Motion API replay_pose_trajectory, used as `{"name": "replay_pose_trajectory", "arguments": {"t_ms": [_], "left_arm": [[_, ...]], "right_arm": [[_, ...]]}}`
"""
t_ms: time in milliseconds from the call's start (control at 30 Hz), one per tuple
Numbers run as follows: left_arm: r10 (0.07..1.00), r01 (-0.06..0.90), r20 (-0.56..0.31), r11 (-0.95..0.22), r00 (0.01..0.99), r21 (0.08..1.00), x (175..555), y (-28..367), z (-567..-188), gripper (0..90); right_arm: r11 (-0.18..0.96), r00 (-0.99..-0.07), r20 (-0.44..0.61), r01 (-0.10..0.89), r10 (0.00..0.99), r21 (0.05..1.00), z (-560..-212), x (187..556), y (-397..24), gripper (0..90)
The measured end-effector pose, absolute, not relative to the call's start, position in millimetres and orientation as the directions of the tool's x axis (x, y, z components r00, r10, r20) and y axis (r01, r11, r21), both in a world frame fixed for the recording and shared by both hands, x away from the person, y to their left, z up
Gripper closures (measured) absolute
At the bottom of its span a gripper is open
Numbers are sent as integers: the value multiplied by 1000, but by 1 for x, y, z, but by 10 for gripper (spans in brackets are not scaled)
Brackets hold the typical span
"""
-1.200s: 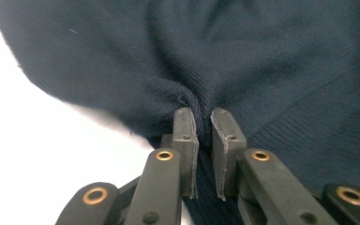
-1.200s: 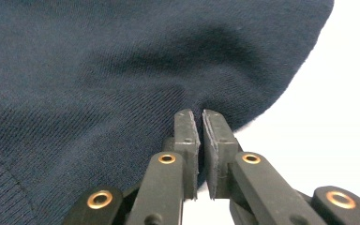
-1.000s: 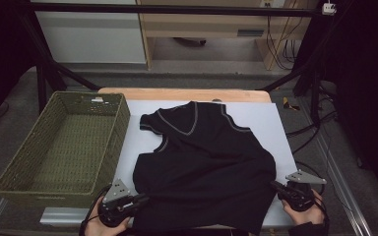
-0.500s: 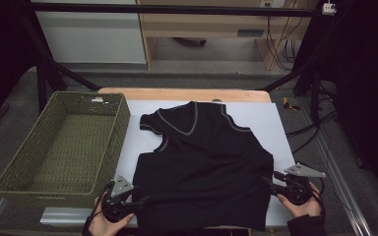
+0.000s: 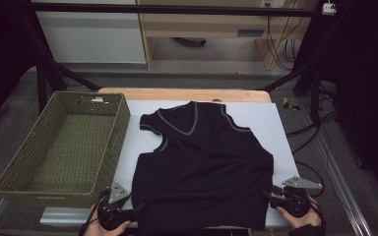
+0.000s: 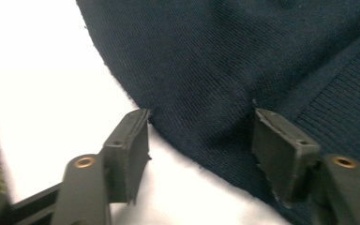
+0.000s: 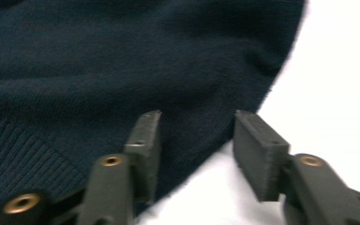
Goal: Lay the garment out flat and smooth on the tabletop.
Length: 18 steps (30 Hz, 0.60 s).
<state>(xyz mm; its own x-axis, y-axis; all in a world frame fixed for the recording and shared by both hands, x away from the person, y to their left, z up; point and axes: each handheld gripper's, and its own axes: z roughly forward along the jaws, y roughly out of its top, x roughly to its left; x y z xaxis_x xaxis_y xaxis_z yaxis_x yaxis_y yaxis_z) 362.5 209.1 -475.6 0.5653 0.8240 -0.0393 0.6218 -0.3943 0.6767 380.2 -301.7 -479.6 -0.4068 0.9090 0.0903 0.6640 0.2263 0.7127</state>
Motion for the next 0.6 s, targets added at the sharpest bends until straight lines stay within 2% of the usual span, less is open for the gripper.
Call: {"name": "replay_pose_trajectory", "arguments": {"t_ms": [67, 100, 200, 367, 500, 600], "left_arm": [[828, 620, -28, -396, 560, 677, 361, 207, -475, 487], [827, 619, -38, -389, 561, 682, 361, 206, -475, 575], [804, 620, -77, -389, 590, 681, 362, 204, -475, 819], [778, 623, -144, -362, 611, 693, 361, 216, -468, 846], [769, 588, -122, -366, 628, 721, 349, 228, -446, 850], [741, 593, -145, -386, 656, 707, 341, 235, -432, 847]], "right_arm": [[229, -407, 93, 670, 909, 706, -478, 380, -300, 747], [208, -409, 132, 684, 903, 699, -478, 380, -300, 826], [205, -411, 151, 700, 899, 684, -477, 381, -298, 864], [204, -420, 174, 712, 891, 672, -470, 378, -301, 869], [199, -433, 191, 705, 881, 680, -451, 359, -316, 868], [195, -454, 233, 714, 860, 673, -435, 340, -330, 854]]}}
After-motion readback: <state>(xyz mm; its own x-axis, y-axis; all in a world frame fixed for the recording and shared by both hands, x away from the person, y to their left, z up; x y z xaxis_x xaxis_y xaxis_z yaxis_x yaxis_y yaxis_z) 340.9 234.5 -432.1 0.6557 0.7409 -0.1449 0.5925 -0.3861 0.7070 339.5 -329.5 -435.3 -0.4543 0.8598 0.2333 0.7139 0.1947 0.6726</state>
